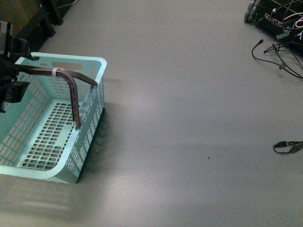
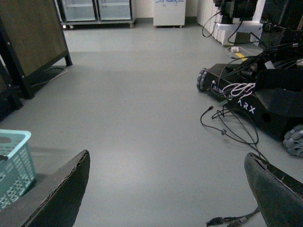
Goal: Pick lemon and mango into basket
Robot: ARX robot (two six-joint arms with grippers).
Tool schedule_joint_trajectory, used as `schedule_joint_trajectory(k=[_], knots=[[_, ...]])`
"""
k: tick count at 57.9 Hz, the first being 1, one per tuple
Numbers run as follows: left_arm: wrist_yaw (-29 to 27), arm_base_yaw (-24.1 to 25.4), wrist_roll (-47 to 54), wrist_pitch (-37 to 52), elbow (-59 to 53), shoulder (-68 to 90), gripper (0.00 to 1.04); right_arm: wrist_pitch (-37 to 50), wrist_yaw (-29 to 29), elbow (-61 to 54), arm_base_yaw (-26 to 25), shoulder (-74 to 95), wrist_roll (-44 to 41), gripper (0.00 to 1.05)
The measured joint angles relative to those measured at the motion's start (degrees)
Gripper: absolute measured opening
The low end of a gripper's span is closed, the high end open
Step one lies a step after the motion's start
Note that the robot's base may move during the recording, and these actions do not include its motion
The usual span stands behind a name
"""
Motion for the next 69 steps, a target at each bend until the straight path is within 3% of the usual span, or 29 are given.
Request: schedule_joint_trajectory(k=[6, 11, 15, 39, 53, 69], knots=[[-0.31, 0.07, -0.24, -0.70, 0.00, 0.00, 0.41, 0.00, 0.00, 0.00, 0.00, 0.00, 0.00, 0.96], [-0.07, -0.20, -1.11, -0.61, 0.59, -0.04, 0.18, 0.00, 0.00, 0.00, 0.00, 0.00, 0.00, 0.96], [0.70, -0.22, -3.82, -0.59, 0.70, -0.28, 0.08, 0.00, 0.00, 0.00, 0.00, 0.00, 0.00, 0.96], [4.79, 1.22, -4.09, 0.72, -10.03, -10.80, 0.07, 0.00, 0.00, 0.00, 0.00, 0.00, 0.00, 0.96], [4.20, 1.64, -5.25, -5.66, -17.79, -29.94, 0.07, 0.00, -0.04, 0.00, 0.00, 0.00, 0.00, 0.96], [8.26, 3.21, -11.34, -17.51, -21.86, -54.90, 0.07, 0.00, 0.00, 0.00, 0.00, 0.00, 0.00, 0.96]])
